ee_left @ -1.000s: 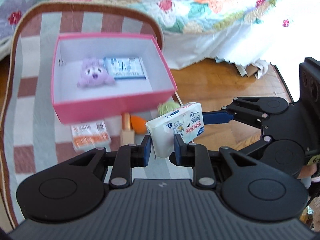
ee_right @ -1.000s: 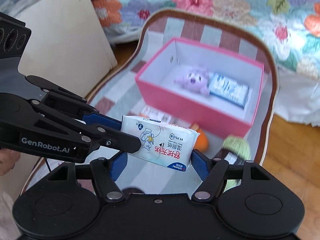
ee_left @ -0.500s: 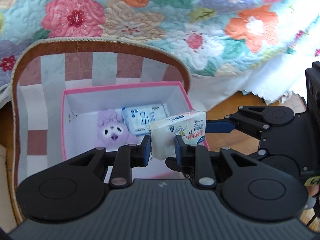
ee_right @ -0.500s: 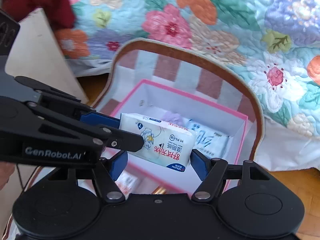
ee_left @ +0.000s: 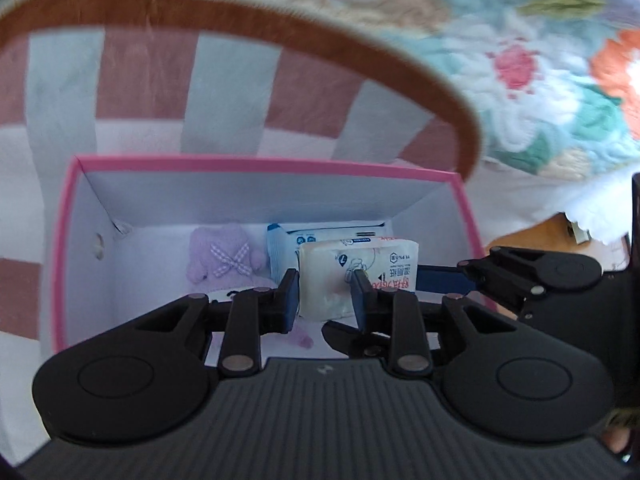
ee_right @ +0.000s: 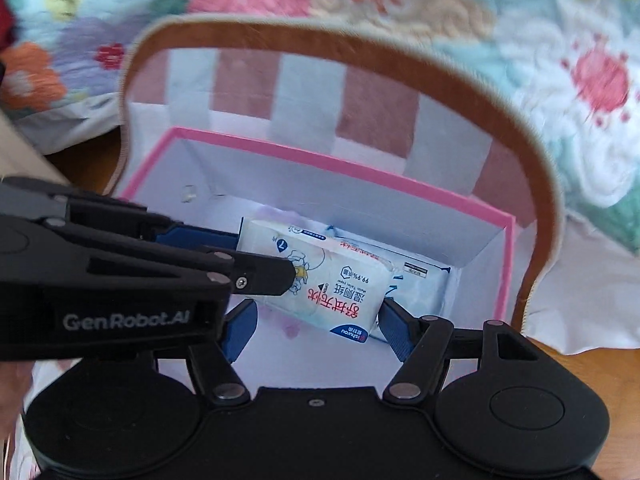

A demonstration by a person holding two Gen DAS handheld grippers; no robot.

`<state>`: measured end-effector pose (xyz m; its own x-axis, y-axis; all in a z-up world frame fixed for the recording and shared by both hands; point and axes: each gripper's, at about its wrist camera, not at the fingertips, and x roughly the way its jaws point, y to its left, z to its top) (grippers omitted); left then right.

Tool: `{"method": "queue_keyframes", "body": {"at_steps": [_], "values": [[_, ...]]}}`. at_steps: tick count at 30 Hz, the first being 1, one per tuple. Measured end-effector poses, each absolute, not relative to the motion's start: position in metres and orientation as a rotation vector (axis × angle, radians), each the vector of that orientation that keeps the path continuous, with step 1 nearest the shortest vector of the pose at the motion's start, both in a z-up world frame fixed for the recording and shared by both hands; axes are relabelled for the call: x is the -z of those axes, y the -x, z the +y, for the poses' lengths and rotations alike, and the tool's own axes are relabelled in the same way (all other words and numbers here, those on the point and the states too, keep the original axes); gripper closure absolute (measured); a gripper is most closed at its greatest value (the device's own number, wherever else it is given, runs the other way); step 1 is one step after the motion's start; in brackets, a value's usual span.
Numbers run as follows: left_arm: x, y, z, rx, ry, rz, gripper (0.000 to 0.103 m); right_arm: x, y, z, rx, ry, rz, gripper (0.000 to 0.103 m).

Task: Organize objects
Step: 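Open the left gripper and withdraw from the box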

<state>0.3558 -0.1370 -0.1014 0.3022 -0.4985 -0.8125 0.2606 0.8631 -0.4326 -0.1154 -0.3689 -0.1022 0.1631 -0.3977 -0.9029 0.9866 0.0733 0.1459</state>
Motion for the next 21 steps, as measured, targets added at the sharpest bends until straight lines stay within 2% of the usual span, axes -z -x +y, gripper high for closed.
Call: {"method": "queue_keyframes", "body": {"at_steps": [7, 9, 11, 12, 21], "values": [[0.137, -0.377, -0.144, 0.447, 0.375, 1.212, 0.075, 0.138, 0.113, -0.394, 1.304, -0.972, 0.926, 0.032], [0.138, -0.377, -0.147, 0.44, 0.383, 1.211, 0.069, 0.139, 0.113, -0.395, 1.347, -0.944, 0.954, 0.03], [0.131, -0.371, -0.149, 0.428, 0.345, 1.177, 0.057, 0.135, 0.113, -0.39, 1.348, -0.94, 0.937, 0.029], [0.126, -0.368, -0.15, 0.418, 0.313, 1.166, 0.055, 0.131, 0.114, -0.387, 1.341, -0.94, 0.924, 0.028], [0.058, -0.321, -0.14, 0.498, 0.175, 1.181, 0.053, 0.068, 0.129, -0.313, 1.224, -0.961, 0.765, 0.027]]}}
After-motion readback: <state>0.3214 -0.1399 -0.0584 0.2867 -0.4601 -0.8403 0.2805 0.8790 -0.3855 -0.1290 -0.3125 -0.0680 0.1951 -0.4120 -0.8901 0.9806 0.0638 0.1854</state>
